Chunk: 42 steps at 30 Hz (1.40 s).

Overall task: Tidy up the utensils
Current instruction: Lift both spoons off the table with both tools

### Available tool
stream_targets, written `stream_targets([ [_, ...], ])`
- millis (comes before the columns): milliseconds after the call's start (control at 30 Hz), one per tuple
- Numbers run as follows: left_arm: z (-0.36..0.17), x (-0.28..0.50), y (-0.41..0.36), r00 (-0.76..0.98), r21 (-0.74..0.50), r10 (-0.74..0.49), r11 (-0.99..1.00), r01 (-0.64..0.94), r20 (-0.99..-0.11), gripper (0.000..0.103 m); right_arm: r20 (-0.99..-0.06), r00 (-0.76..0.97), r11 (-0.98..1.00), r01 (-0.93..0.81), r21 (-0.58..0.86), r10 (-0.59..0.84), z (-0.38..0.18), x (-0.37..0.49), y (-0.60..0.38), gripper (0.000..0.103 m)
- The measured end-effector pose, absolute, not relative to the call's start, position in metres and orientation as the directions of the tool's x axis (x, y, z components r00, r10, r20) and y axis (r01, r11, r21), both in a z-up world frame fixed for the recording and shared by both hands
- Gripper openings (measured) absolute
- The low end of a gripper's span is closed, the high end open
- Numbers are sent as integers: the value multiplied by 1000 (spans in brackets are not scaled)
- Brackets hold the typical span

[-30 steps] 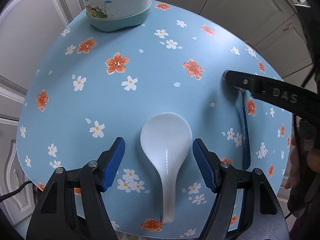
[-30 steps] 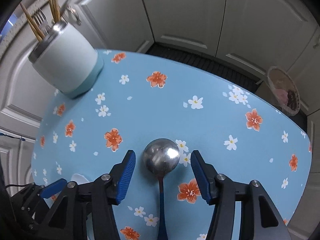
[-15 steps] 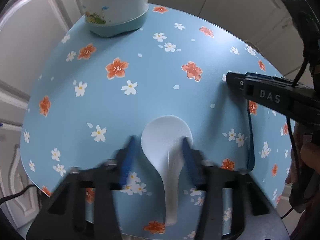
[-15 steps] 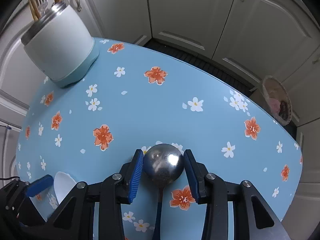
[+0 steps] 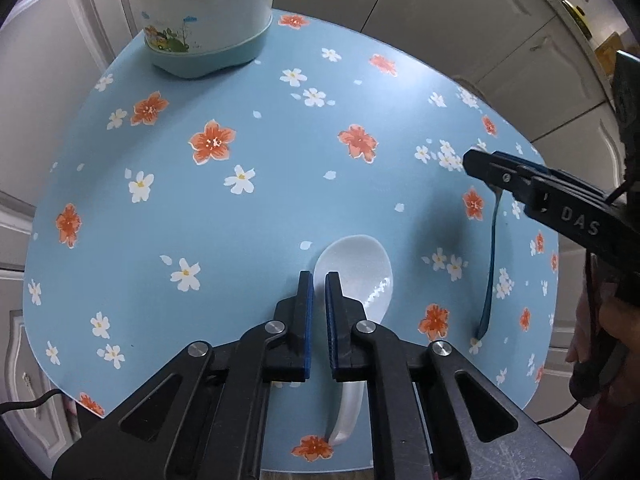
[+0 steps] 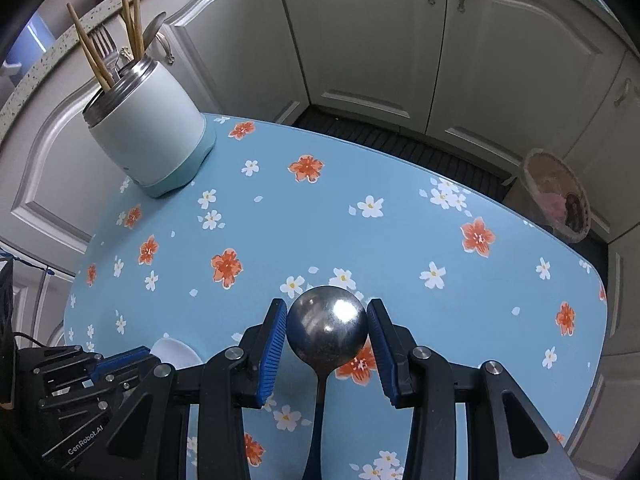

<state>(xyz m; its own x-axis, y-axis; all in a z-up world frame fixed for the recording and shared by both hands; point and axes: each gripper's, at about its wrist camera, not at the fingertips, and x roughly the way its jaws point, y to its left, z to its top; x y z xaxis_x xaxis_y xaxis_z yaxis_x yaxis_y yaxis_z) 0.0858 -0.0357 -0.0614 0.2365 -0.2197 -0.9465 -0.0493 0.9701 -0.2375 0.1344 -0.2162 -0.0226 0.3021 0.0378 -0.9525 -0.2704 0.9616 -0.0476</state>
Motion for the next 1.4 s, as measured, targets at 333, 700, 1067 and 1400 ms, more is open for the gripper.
stream_targets([
  [333,-59,85,-36,228,-301,-279,951,-69,-933,0,-948,314,961,-274,-34,56,-16,125,-219,40],
  [700,-64,91,-36,200,-321,-293,938,-130,-935,52,-949,308,965,-262,-16,68,-17,123,-222,40],
  [1067,-68,95,-70,151,-256,-248,966,-40,-957,19,-946,315,970,-244,0,80,-11,124,-229,40],
  [1400,-49,87,-87,192,-260,-268,964,62,-944,80,-948,309,973,-231,5,78,-14,123,-237,40],
])
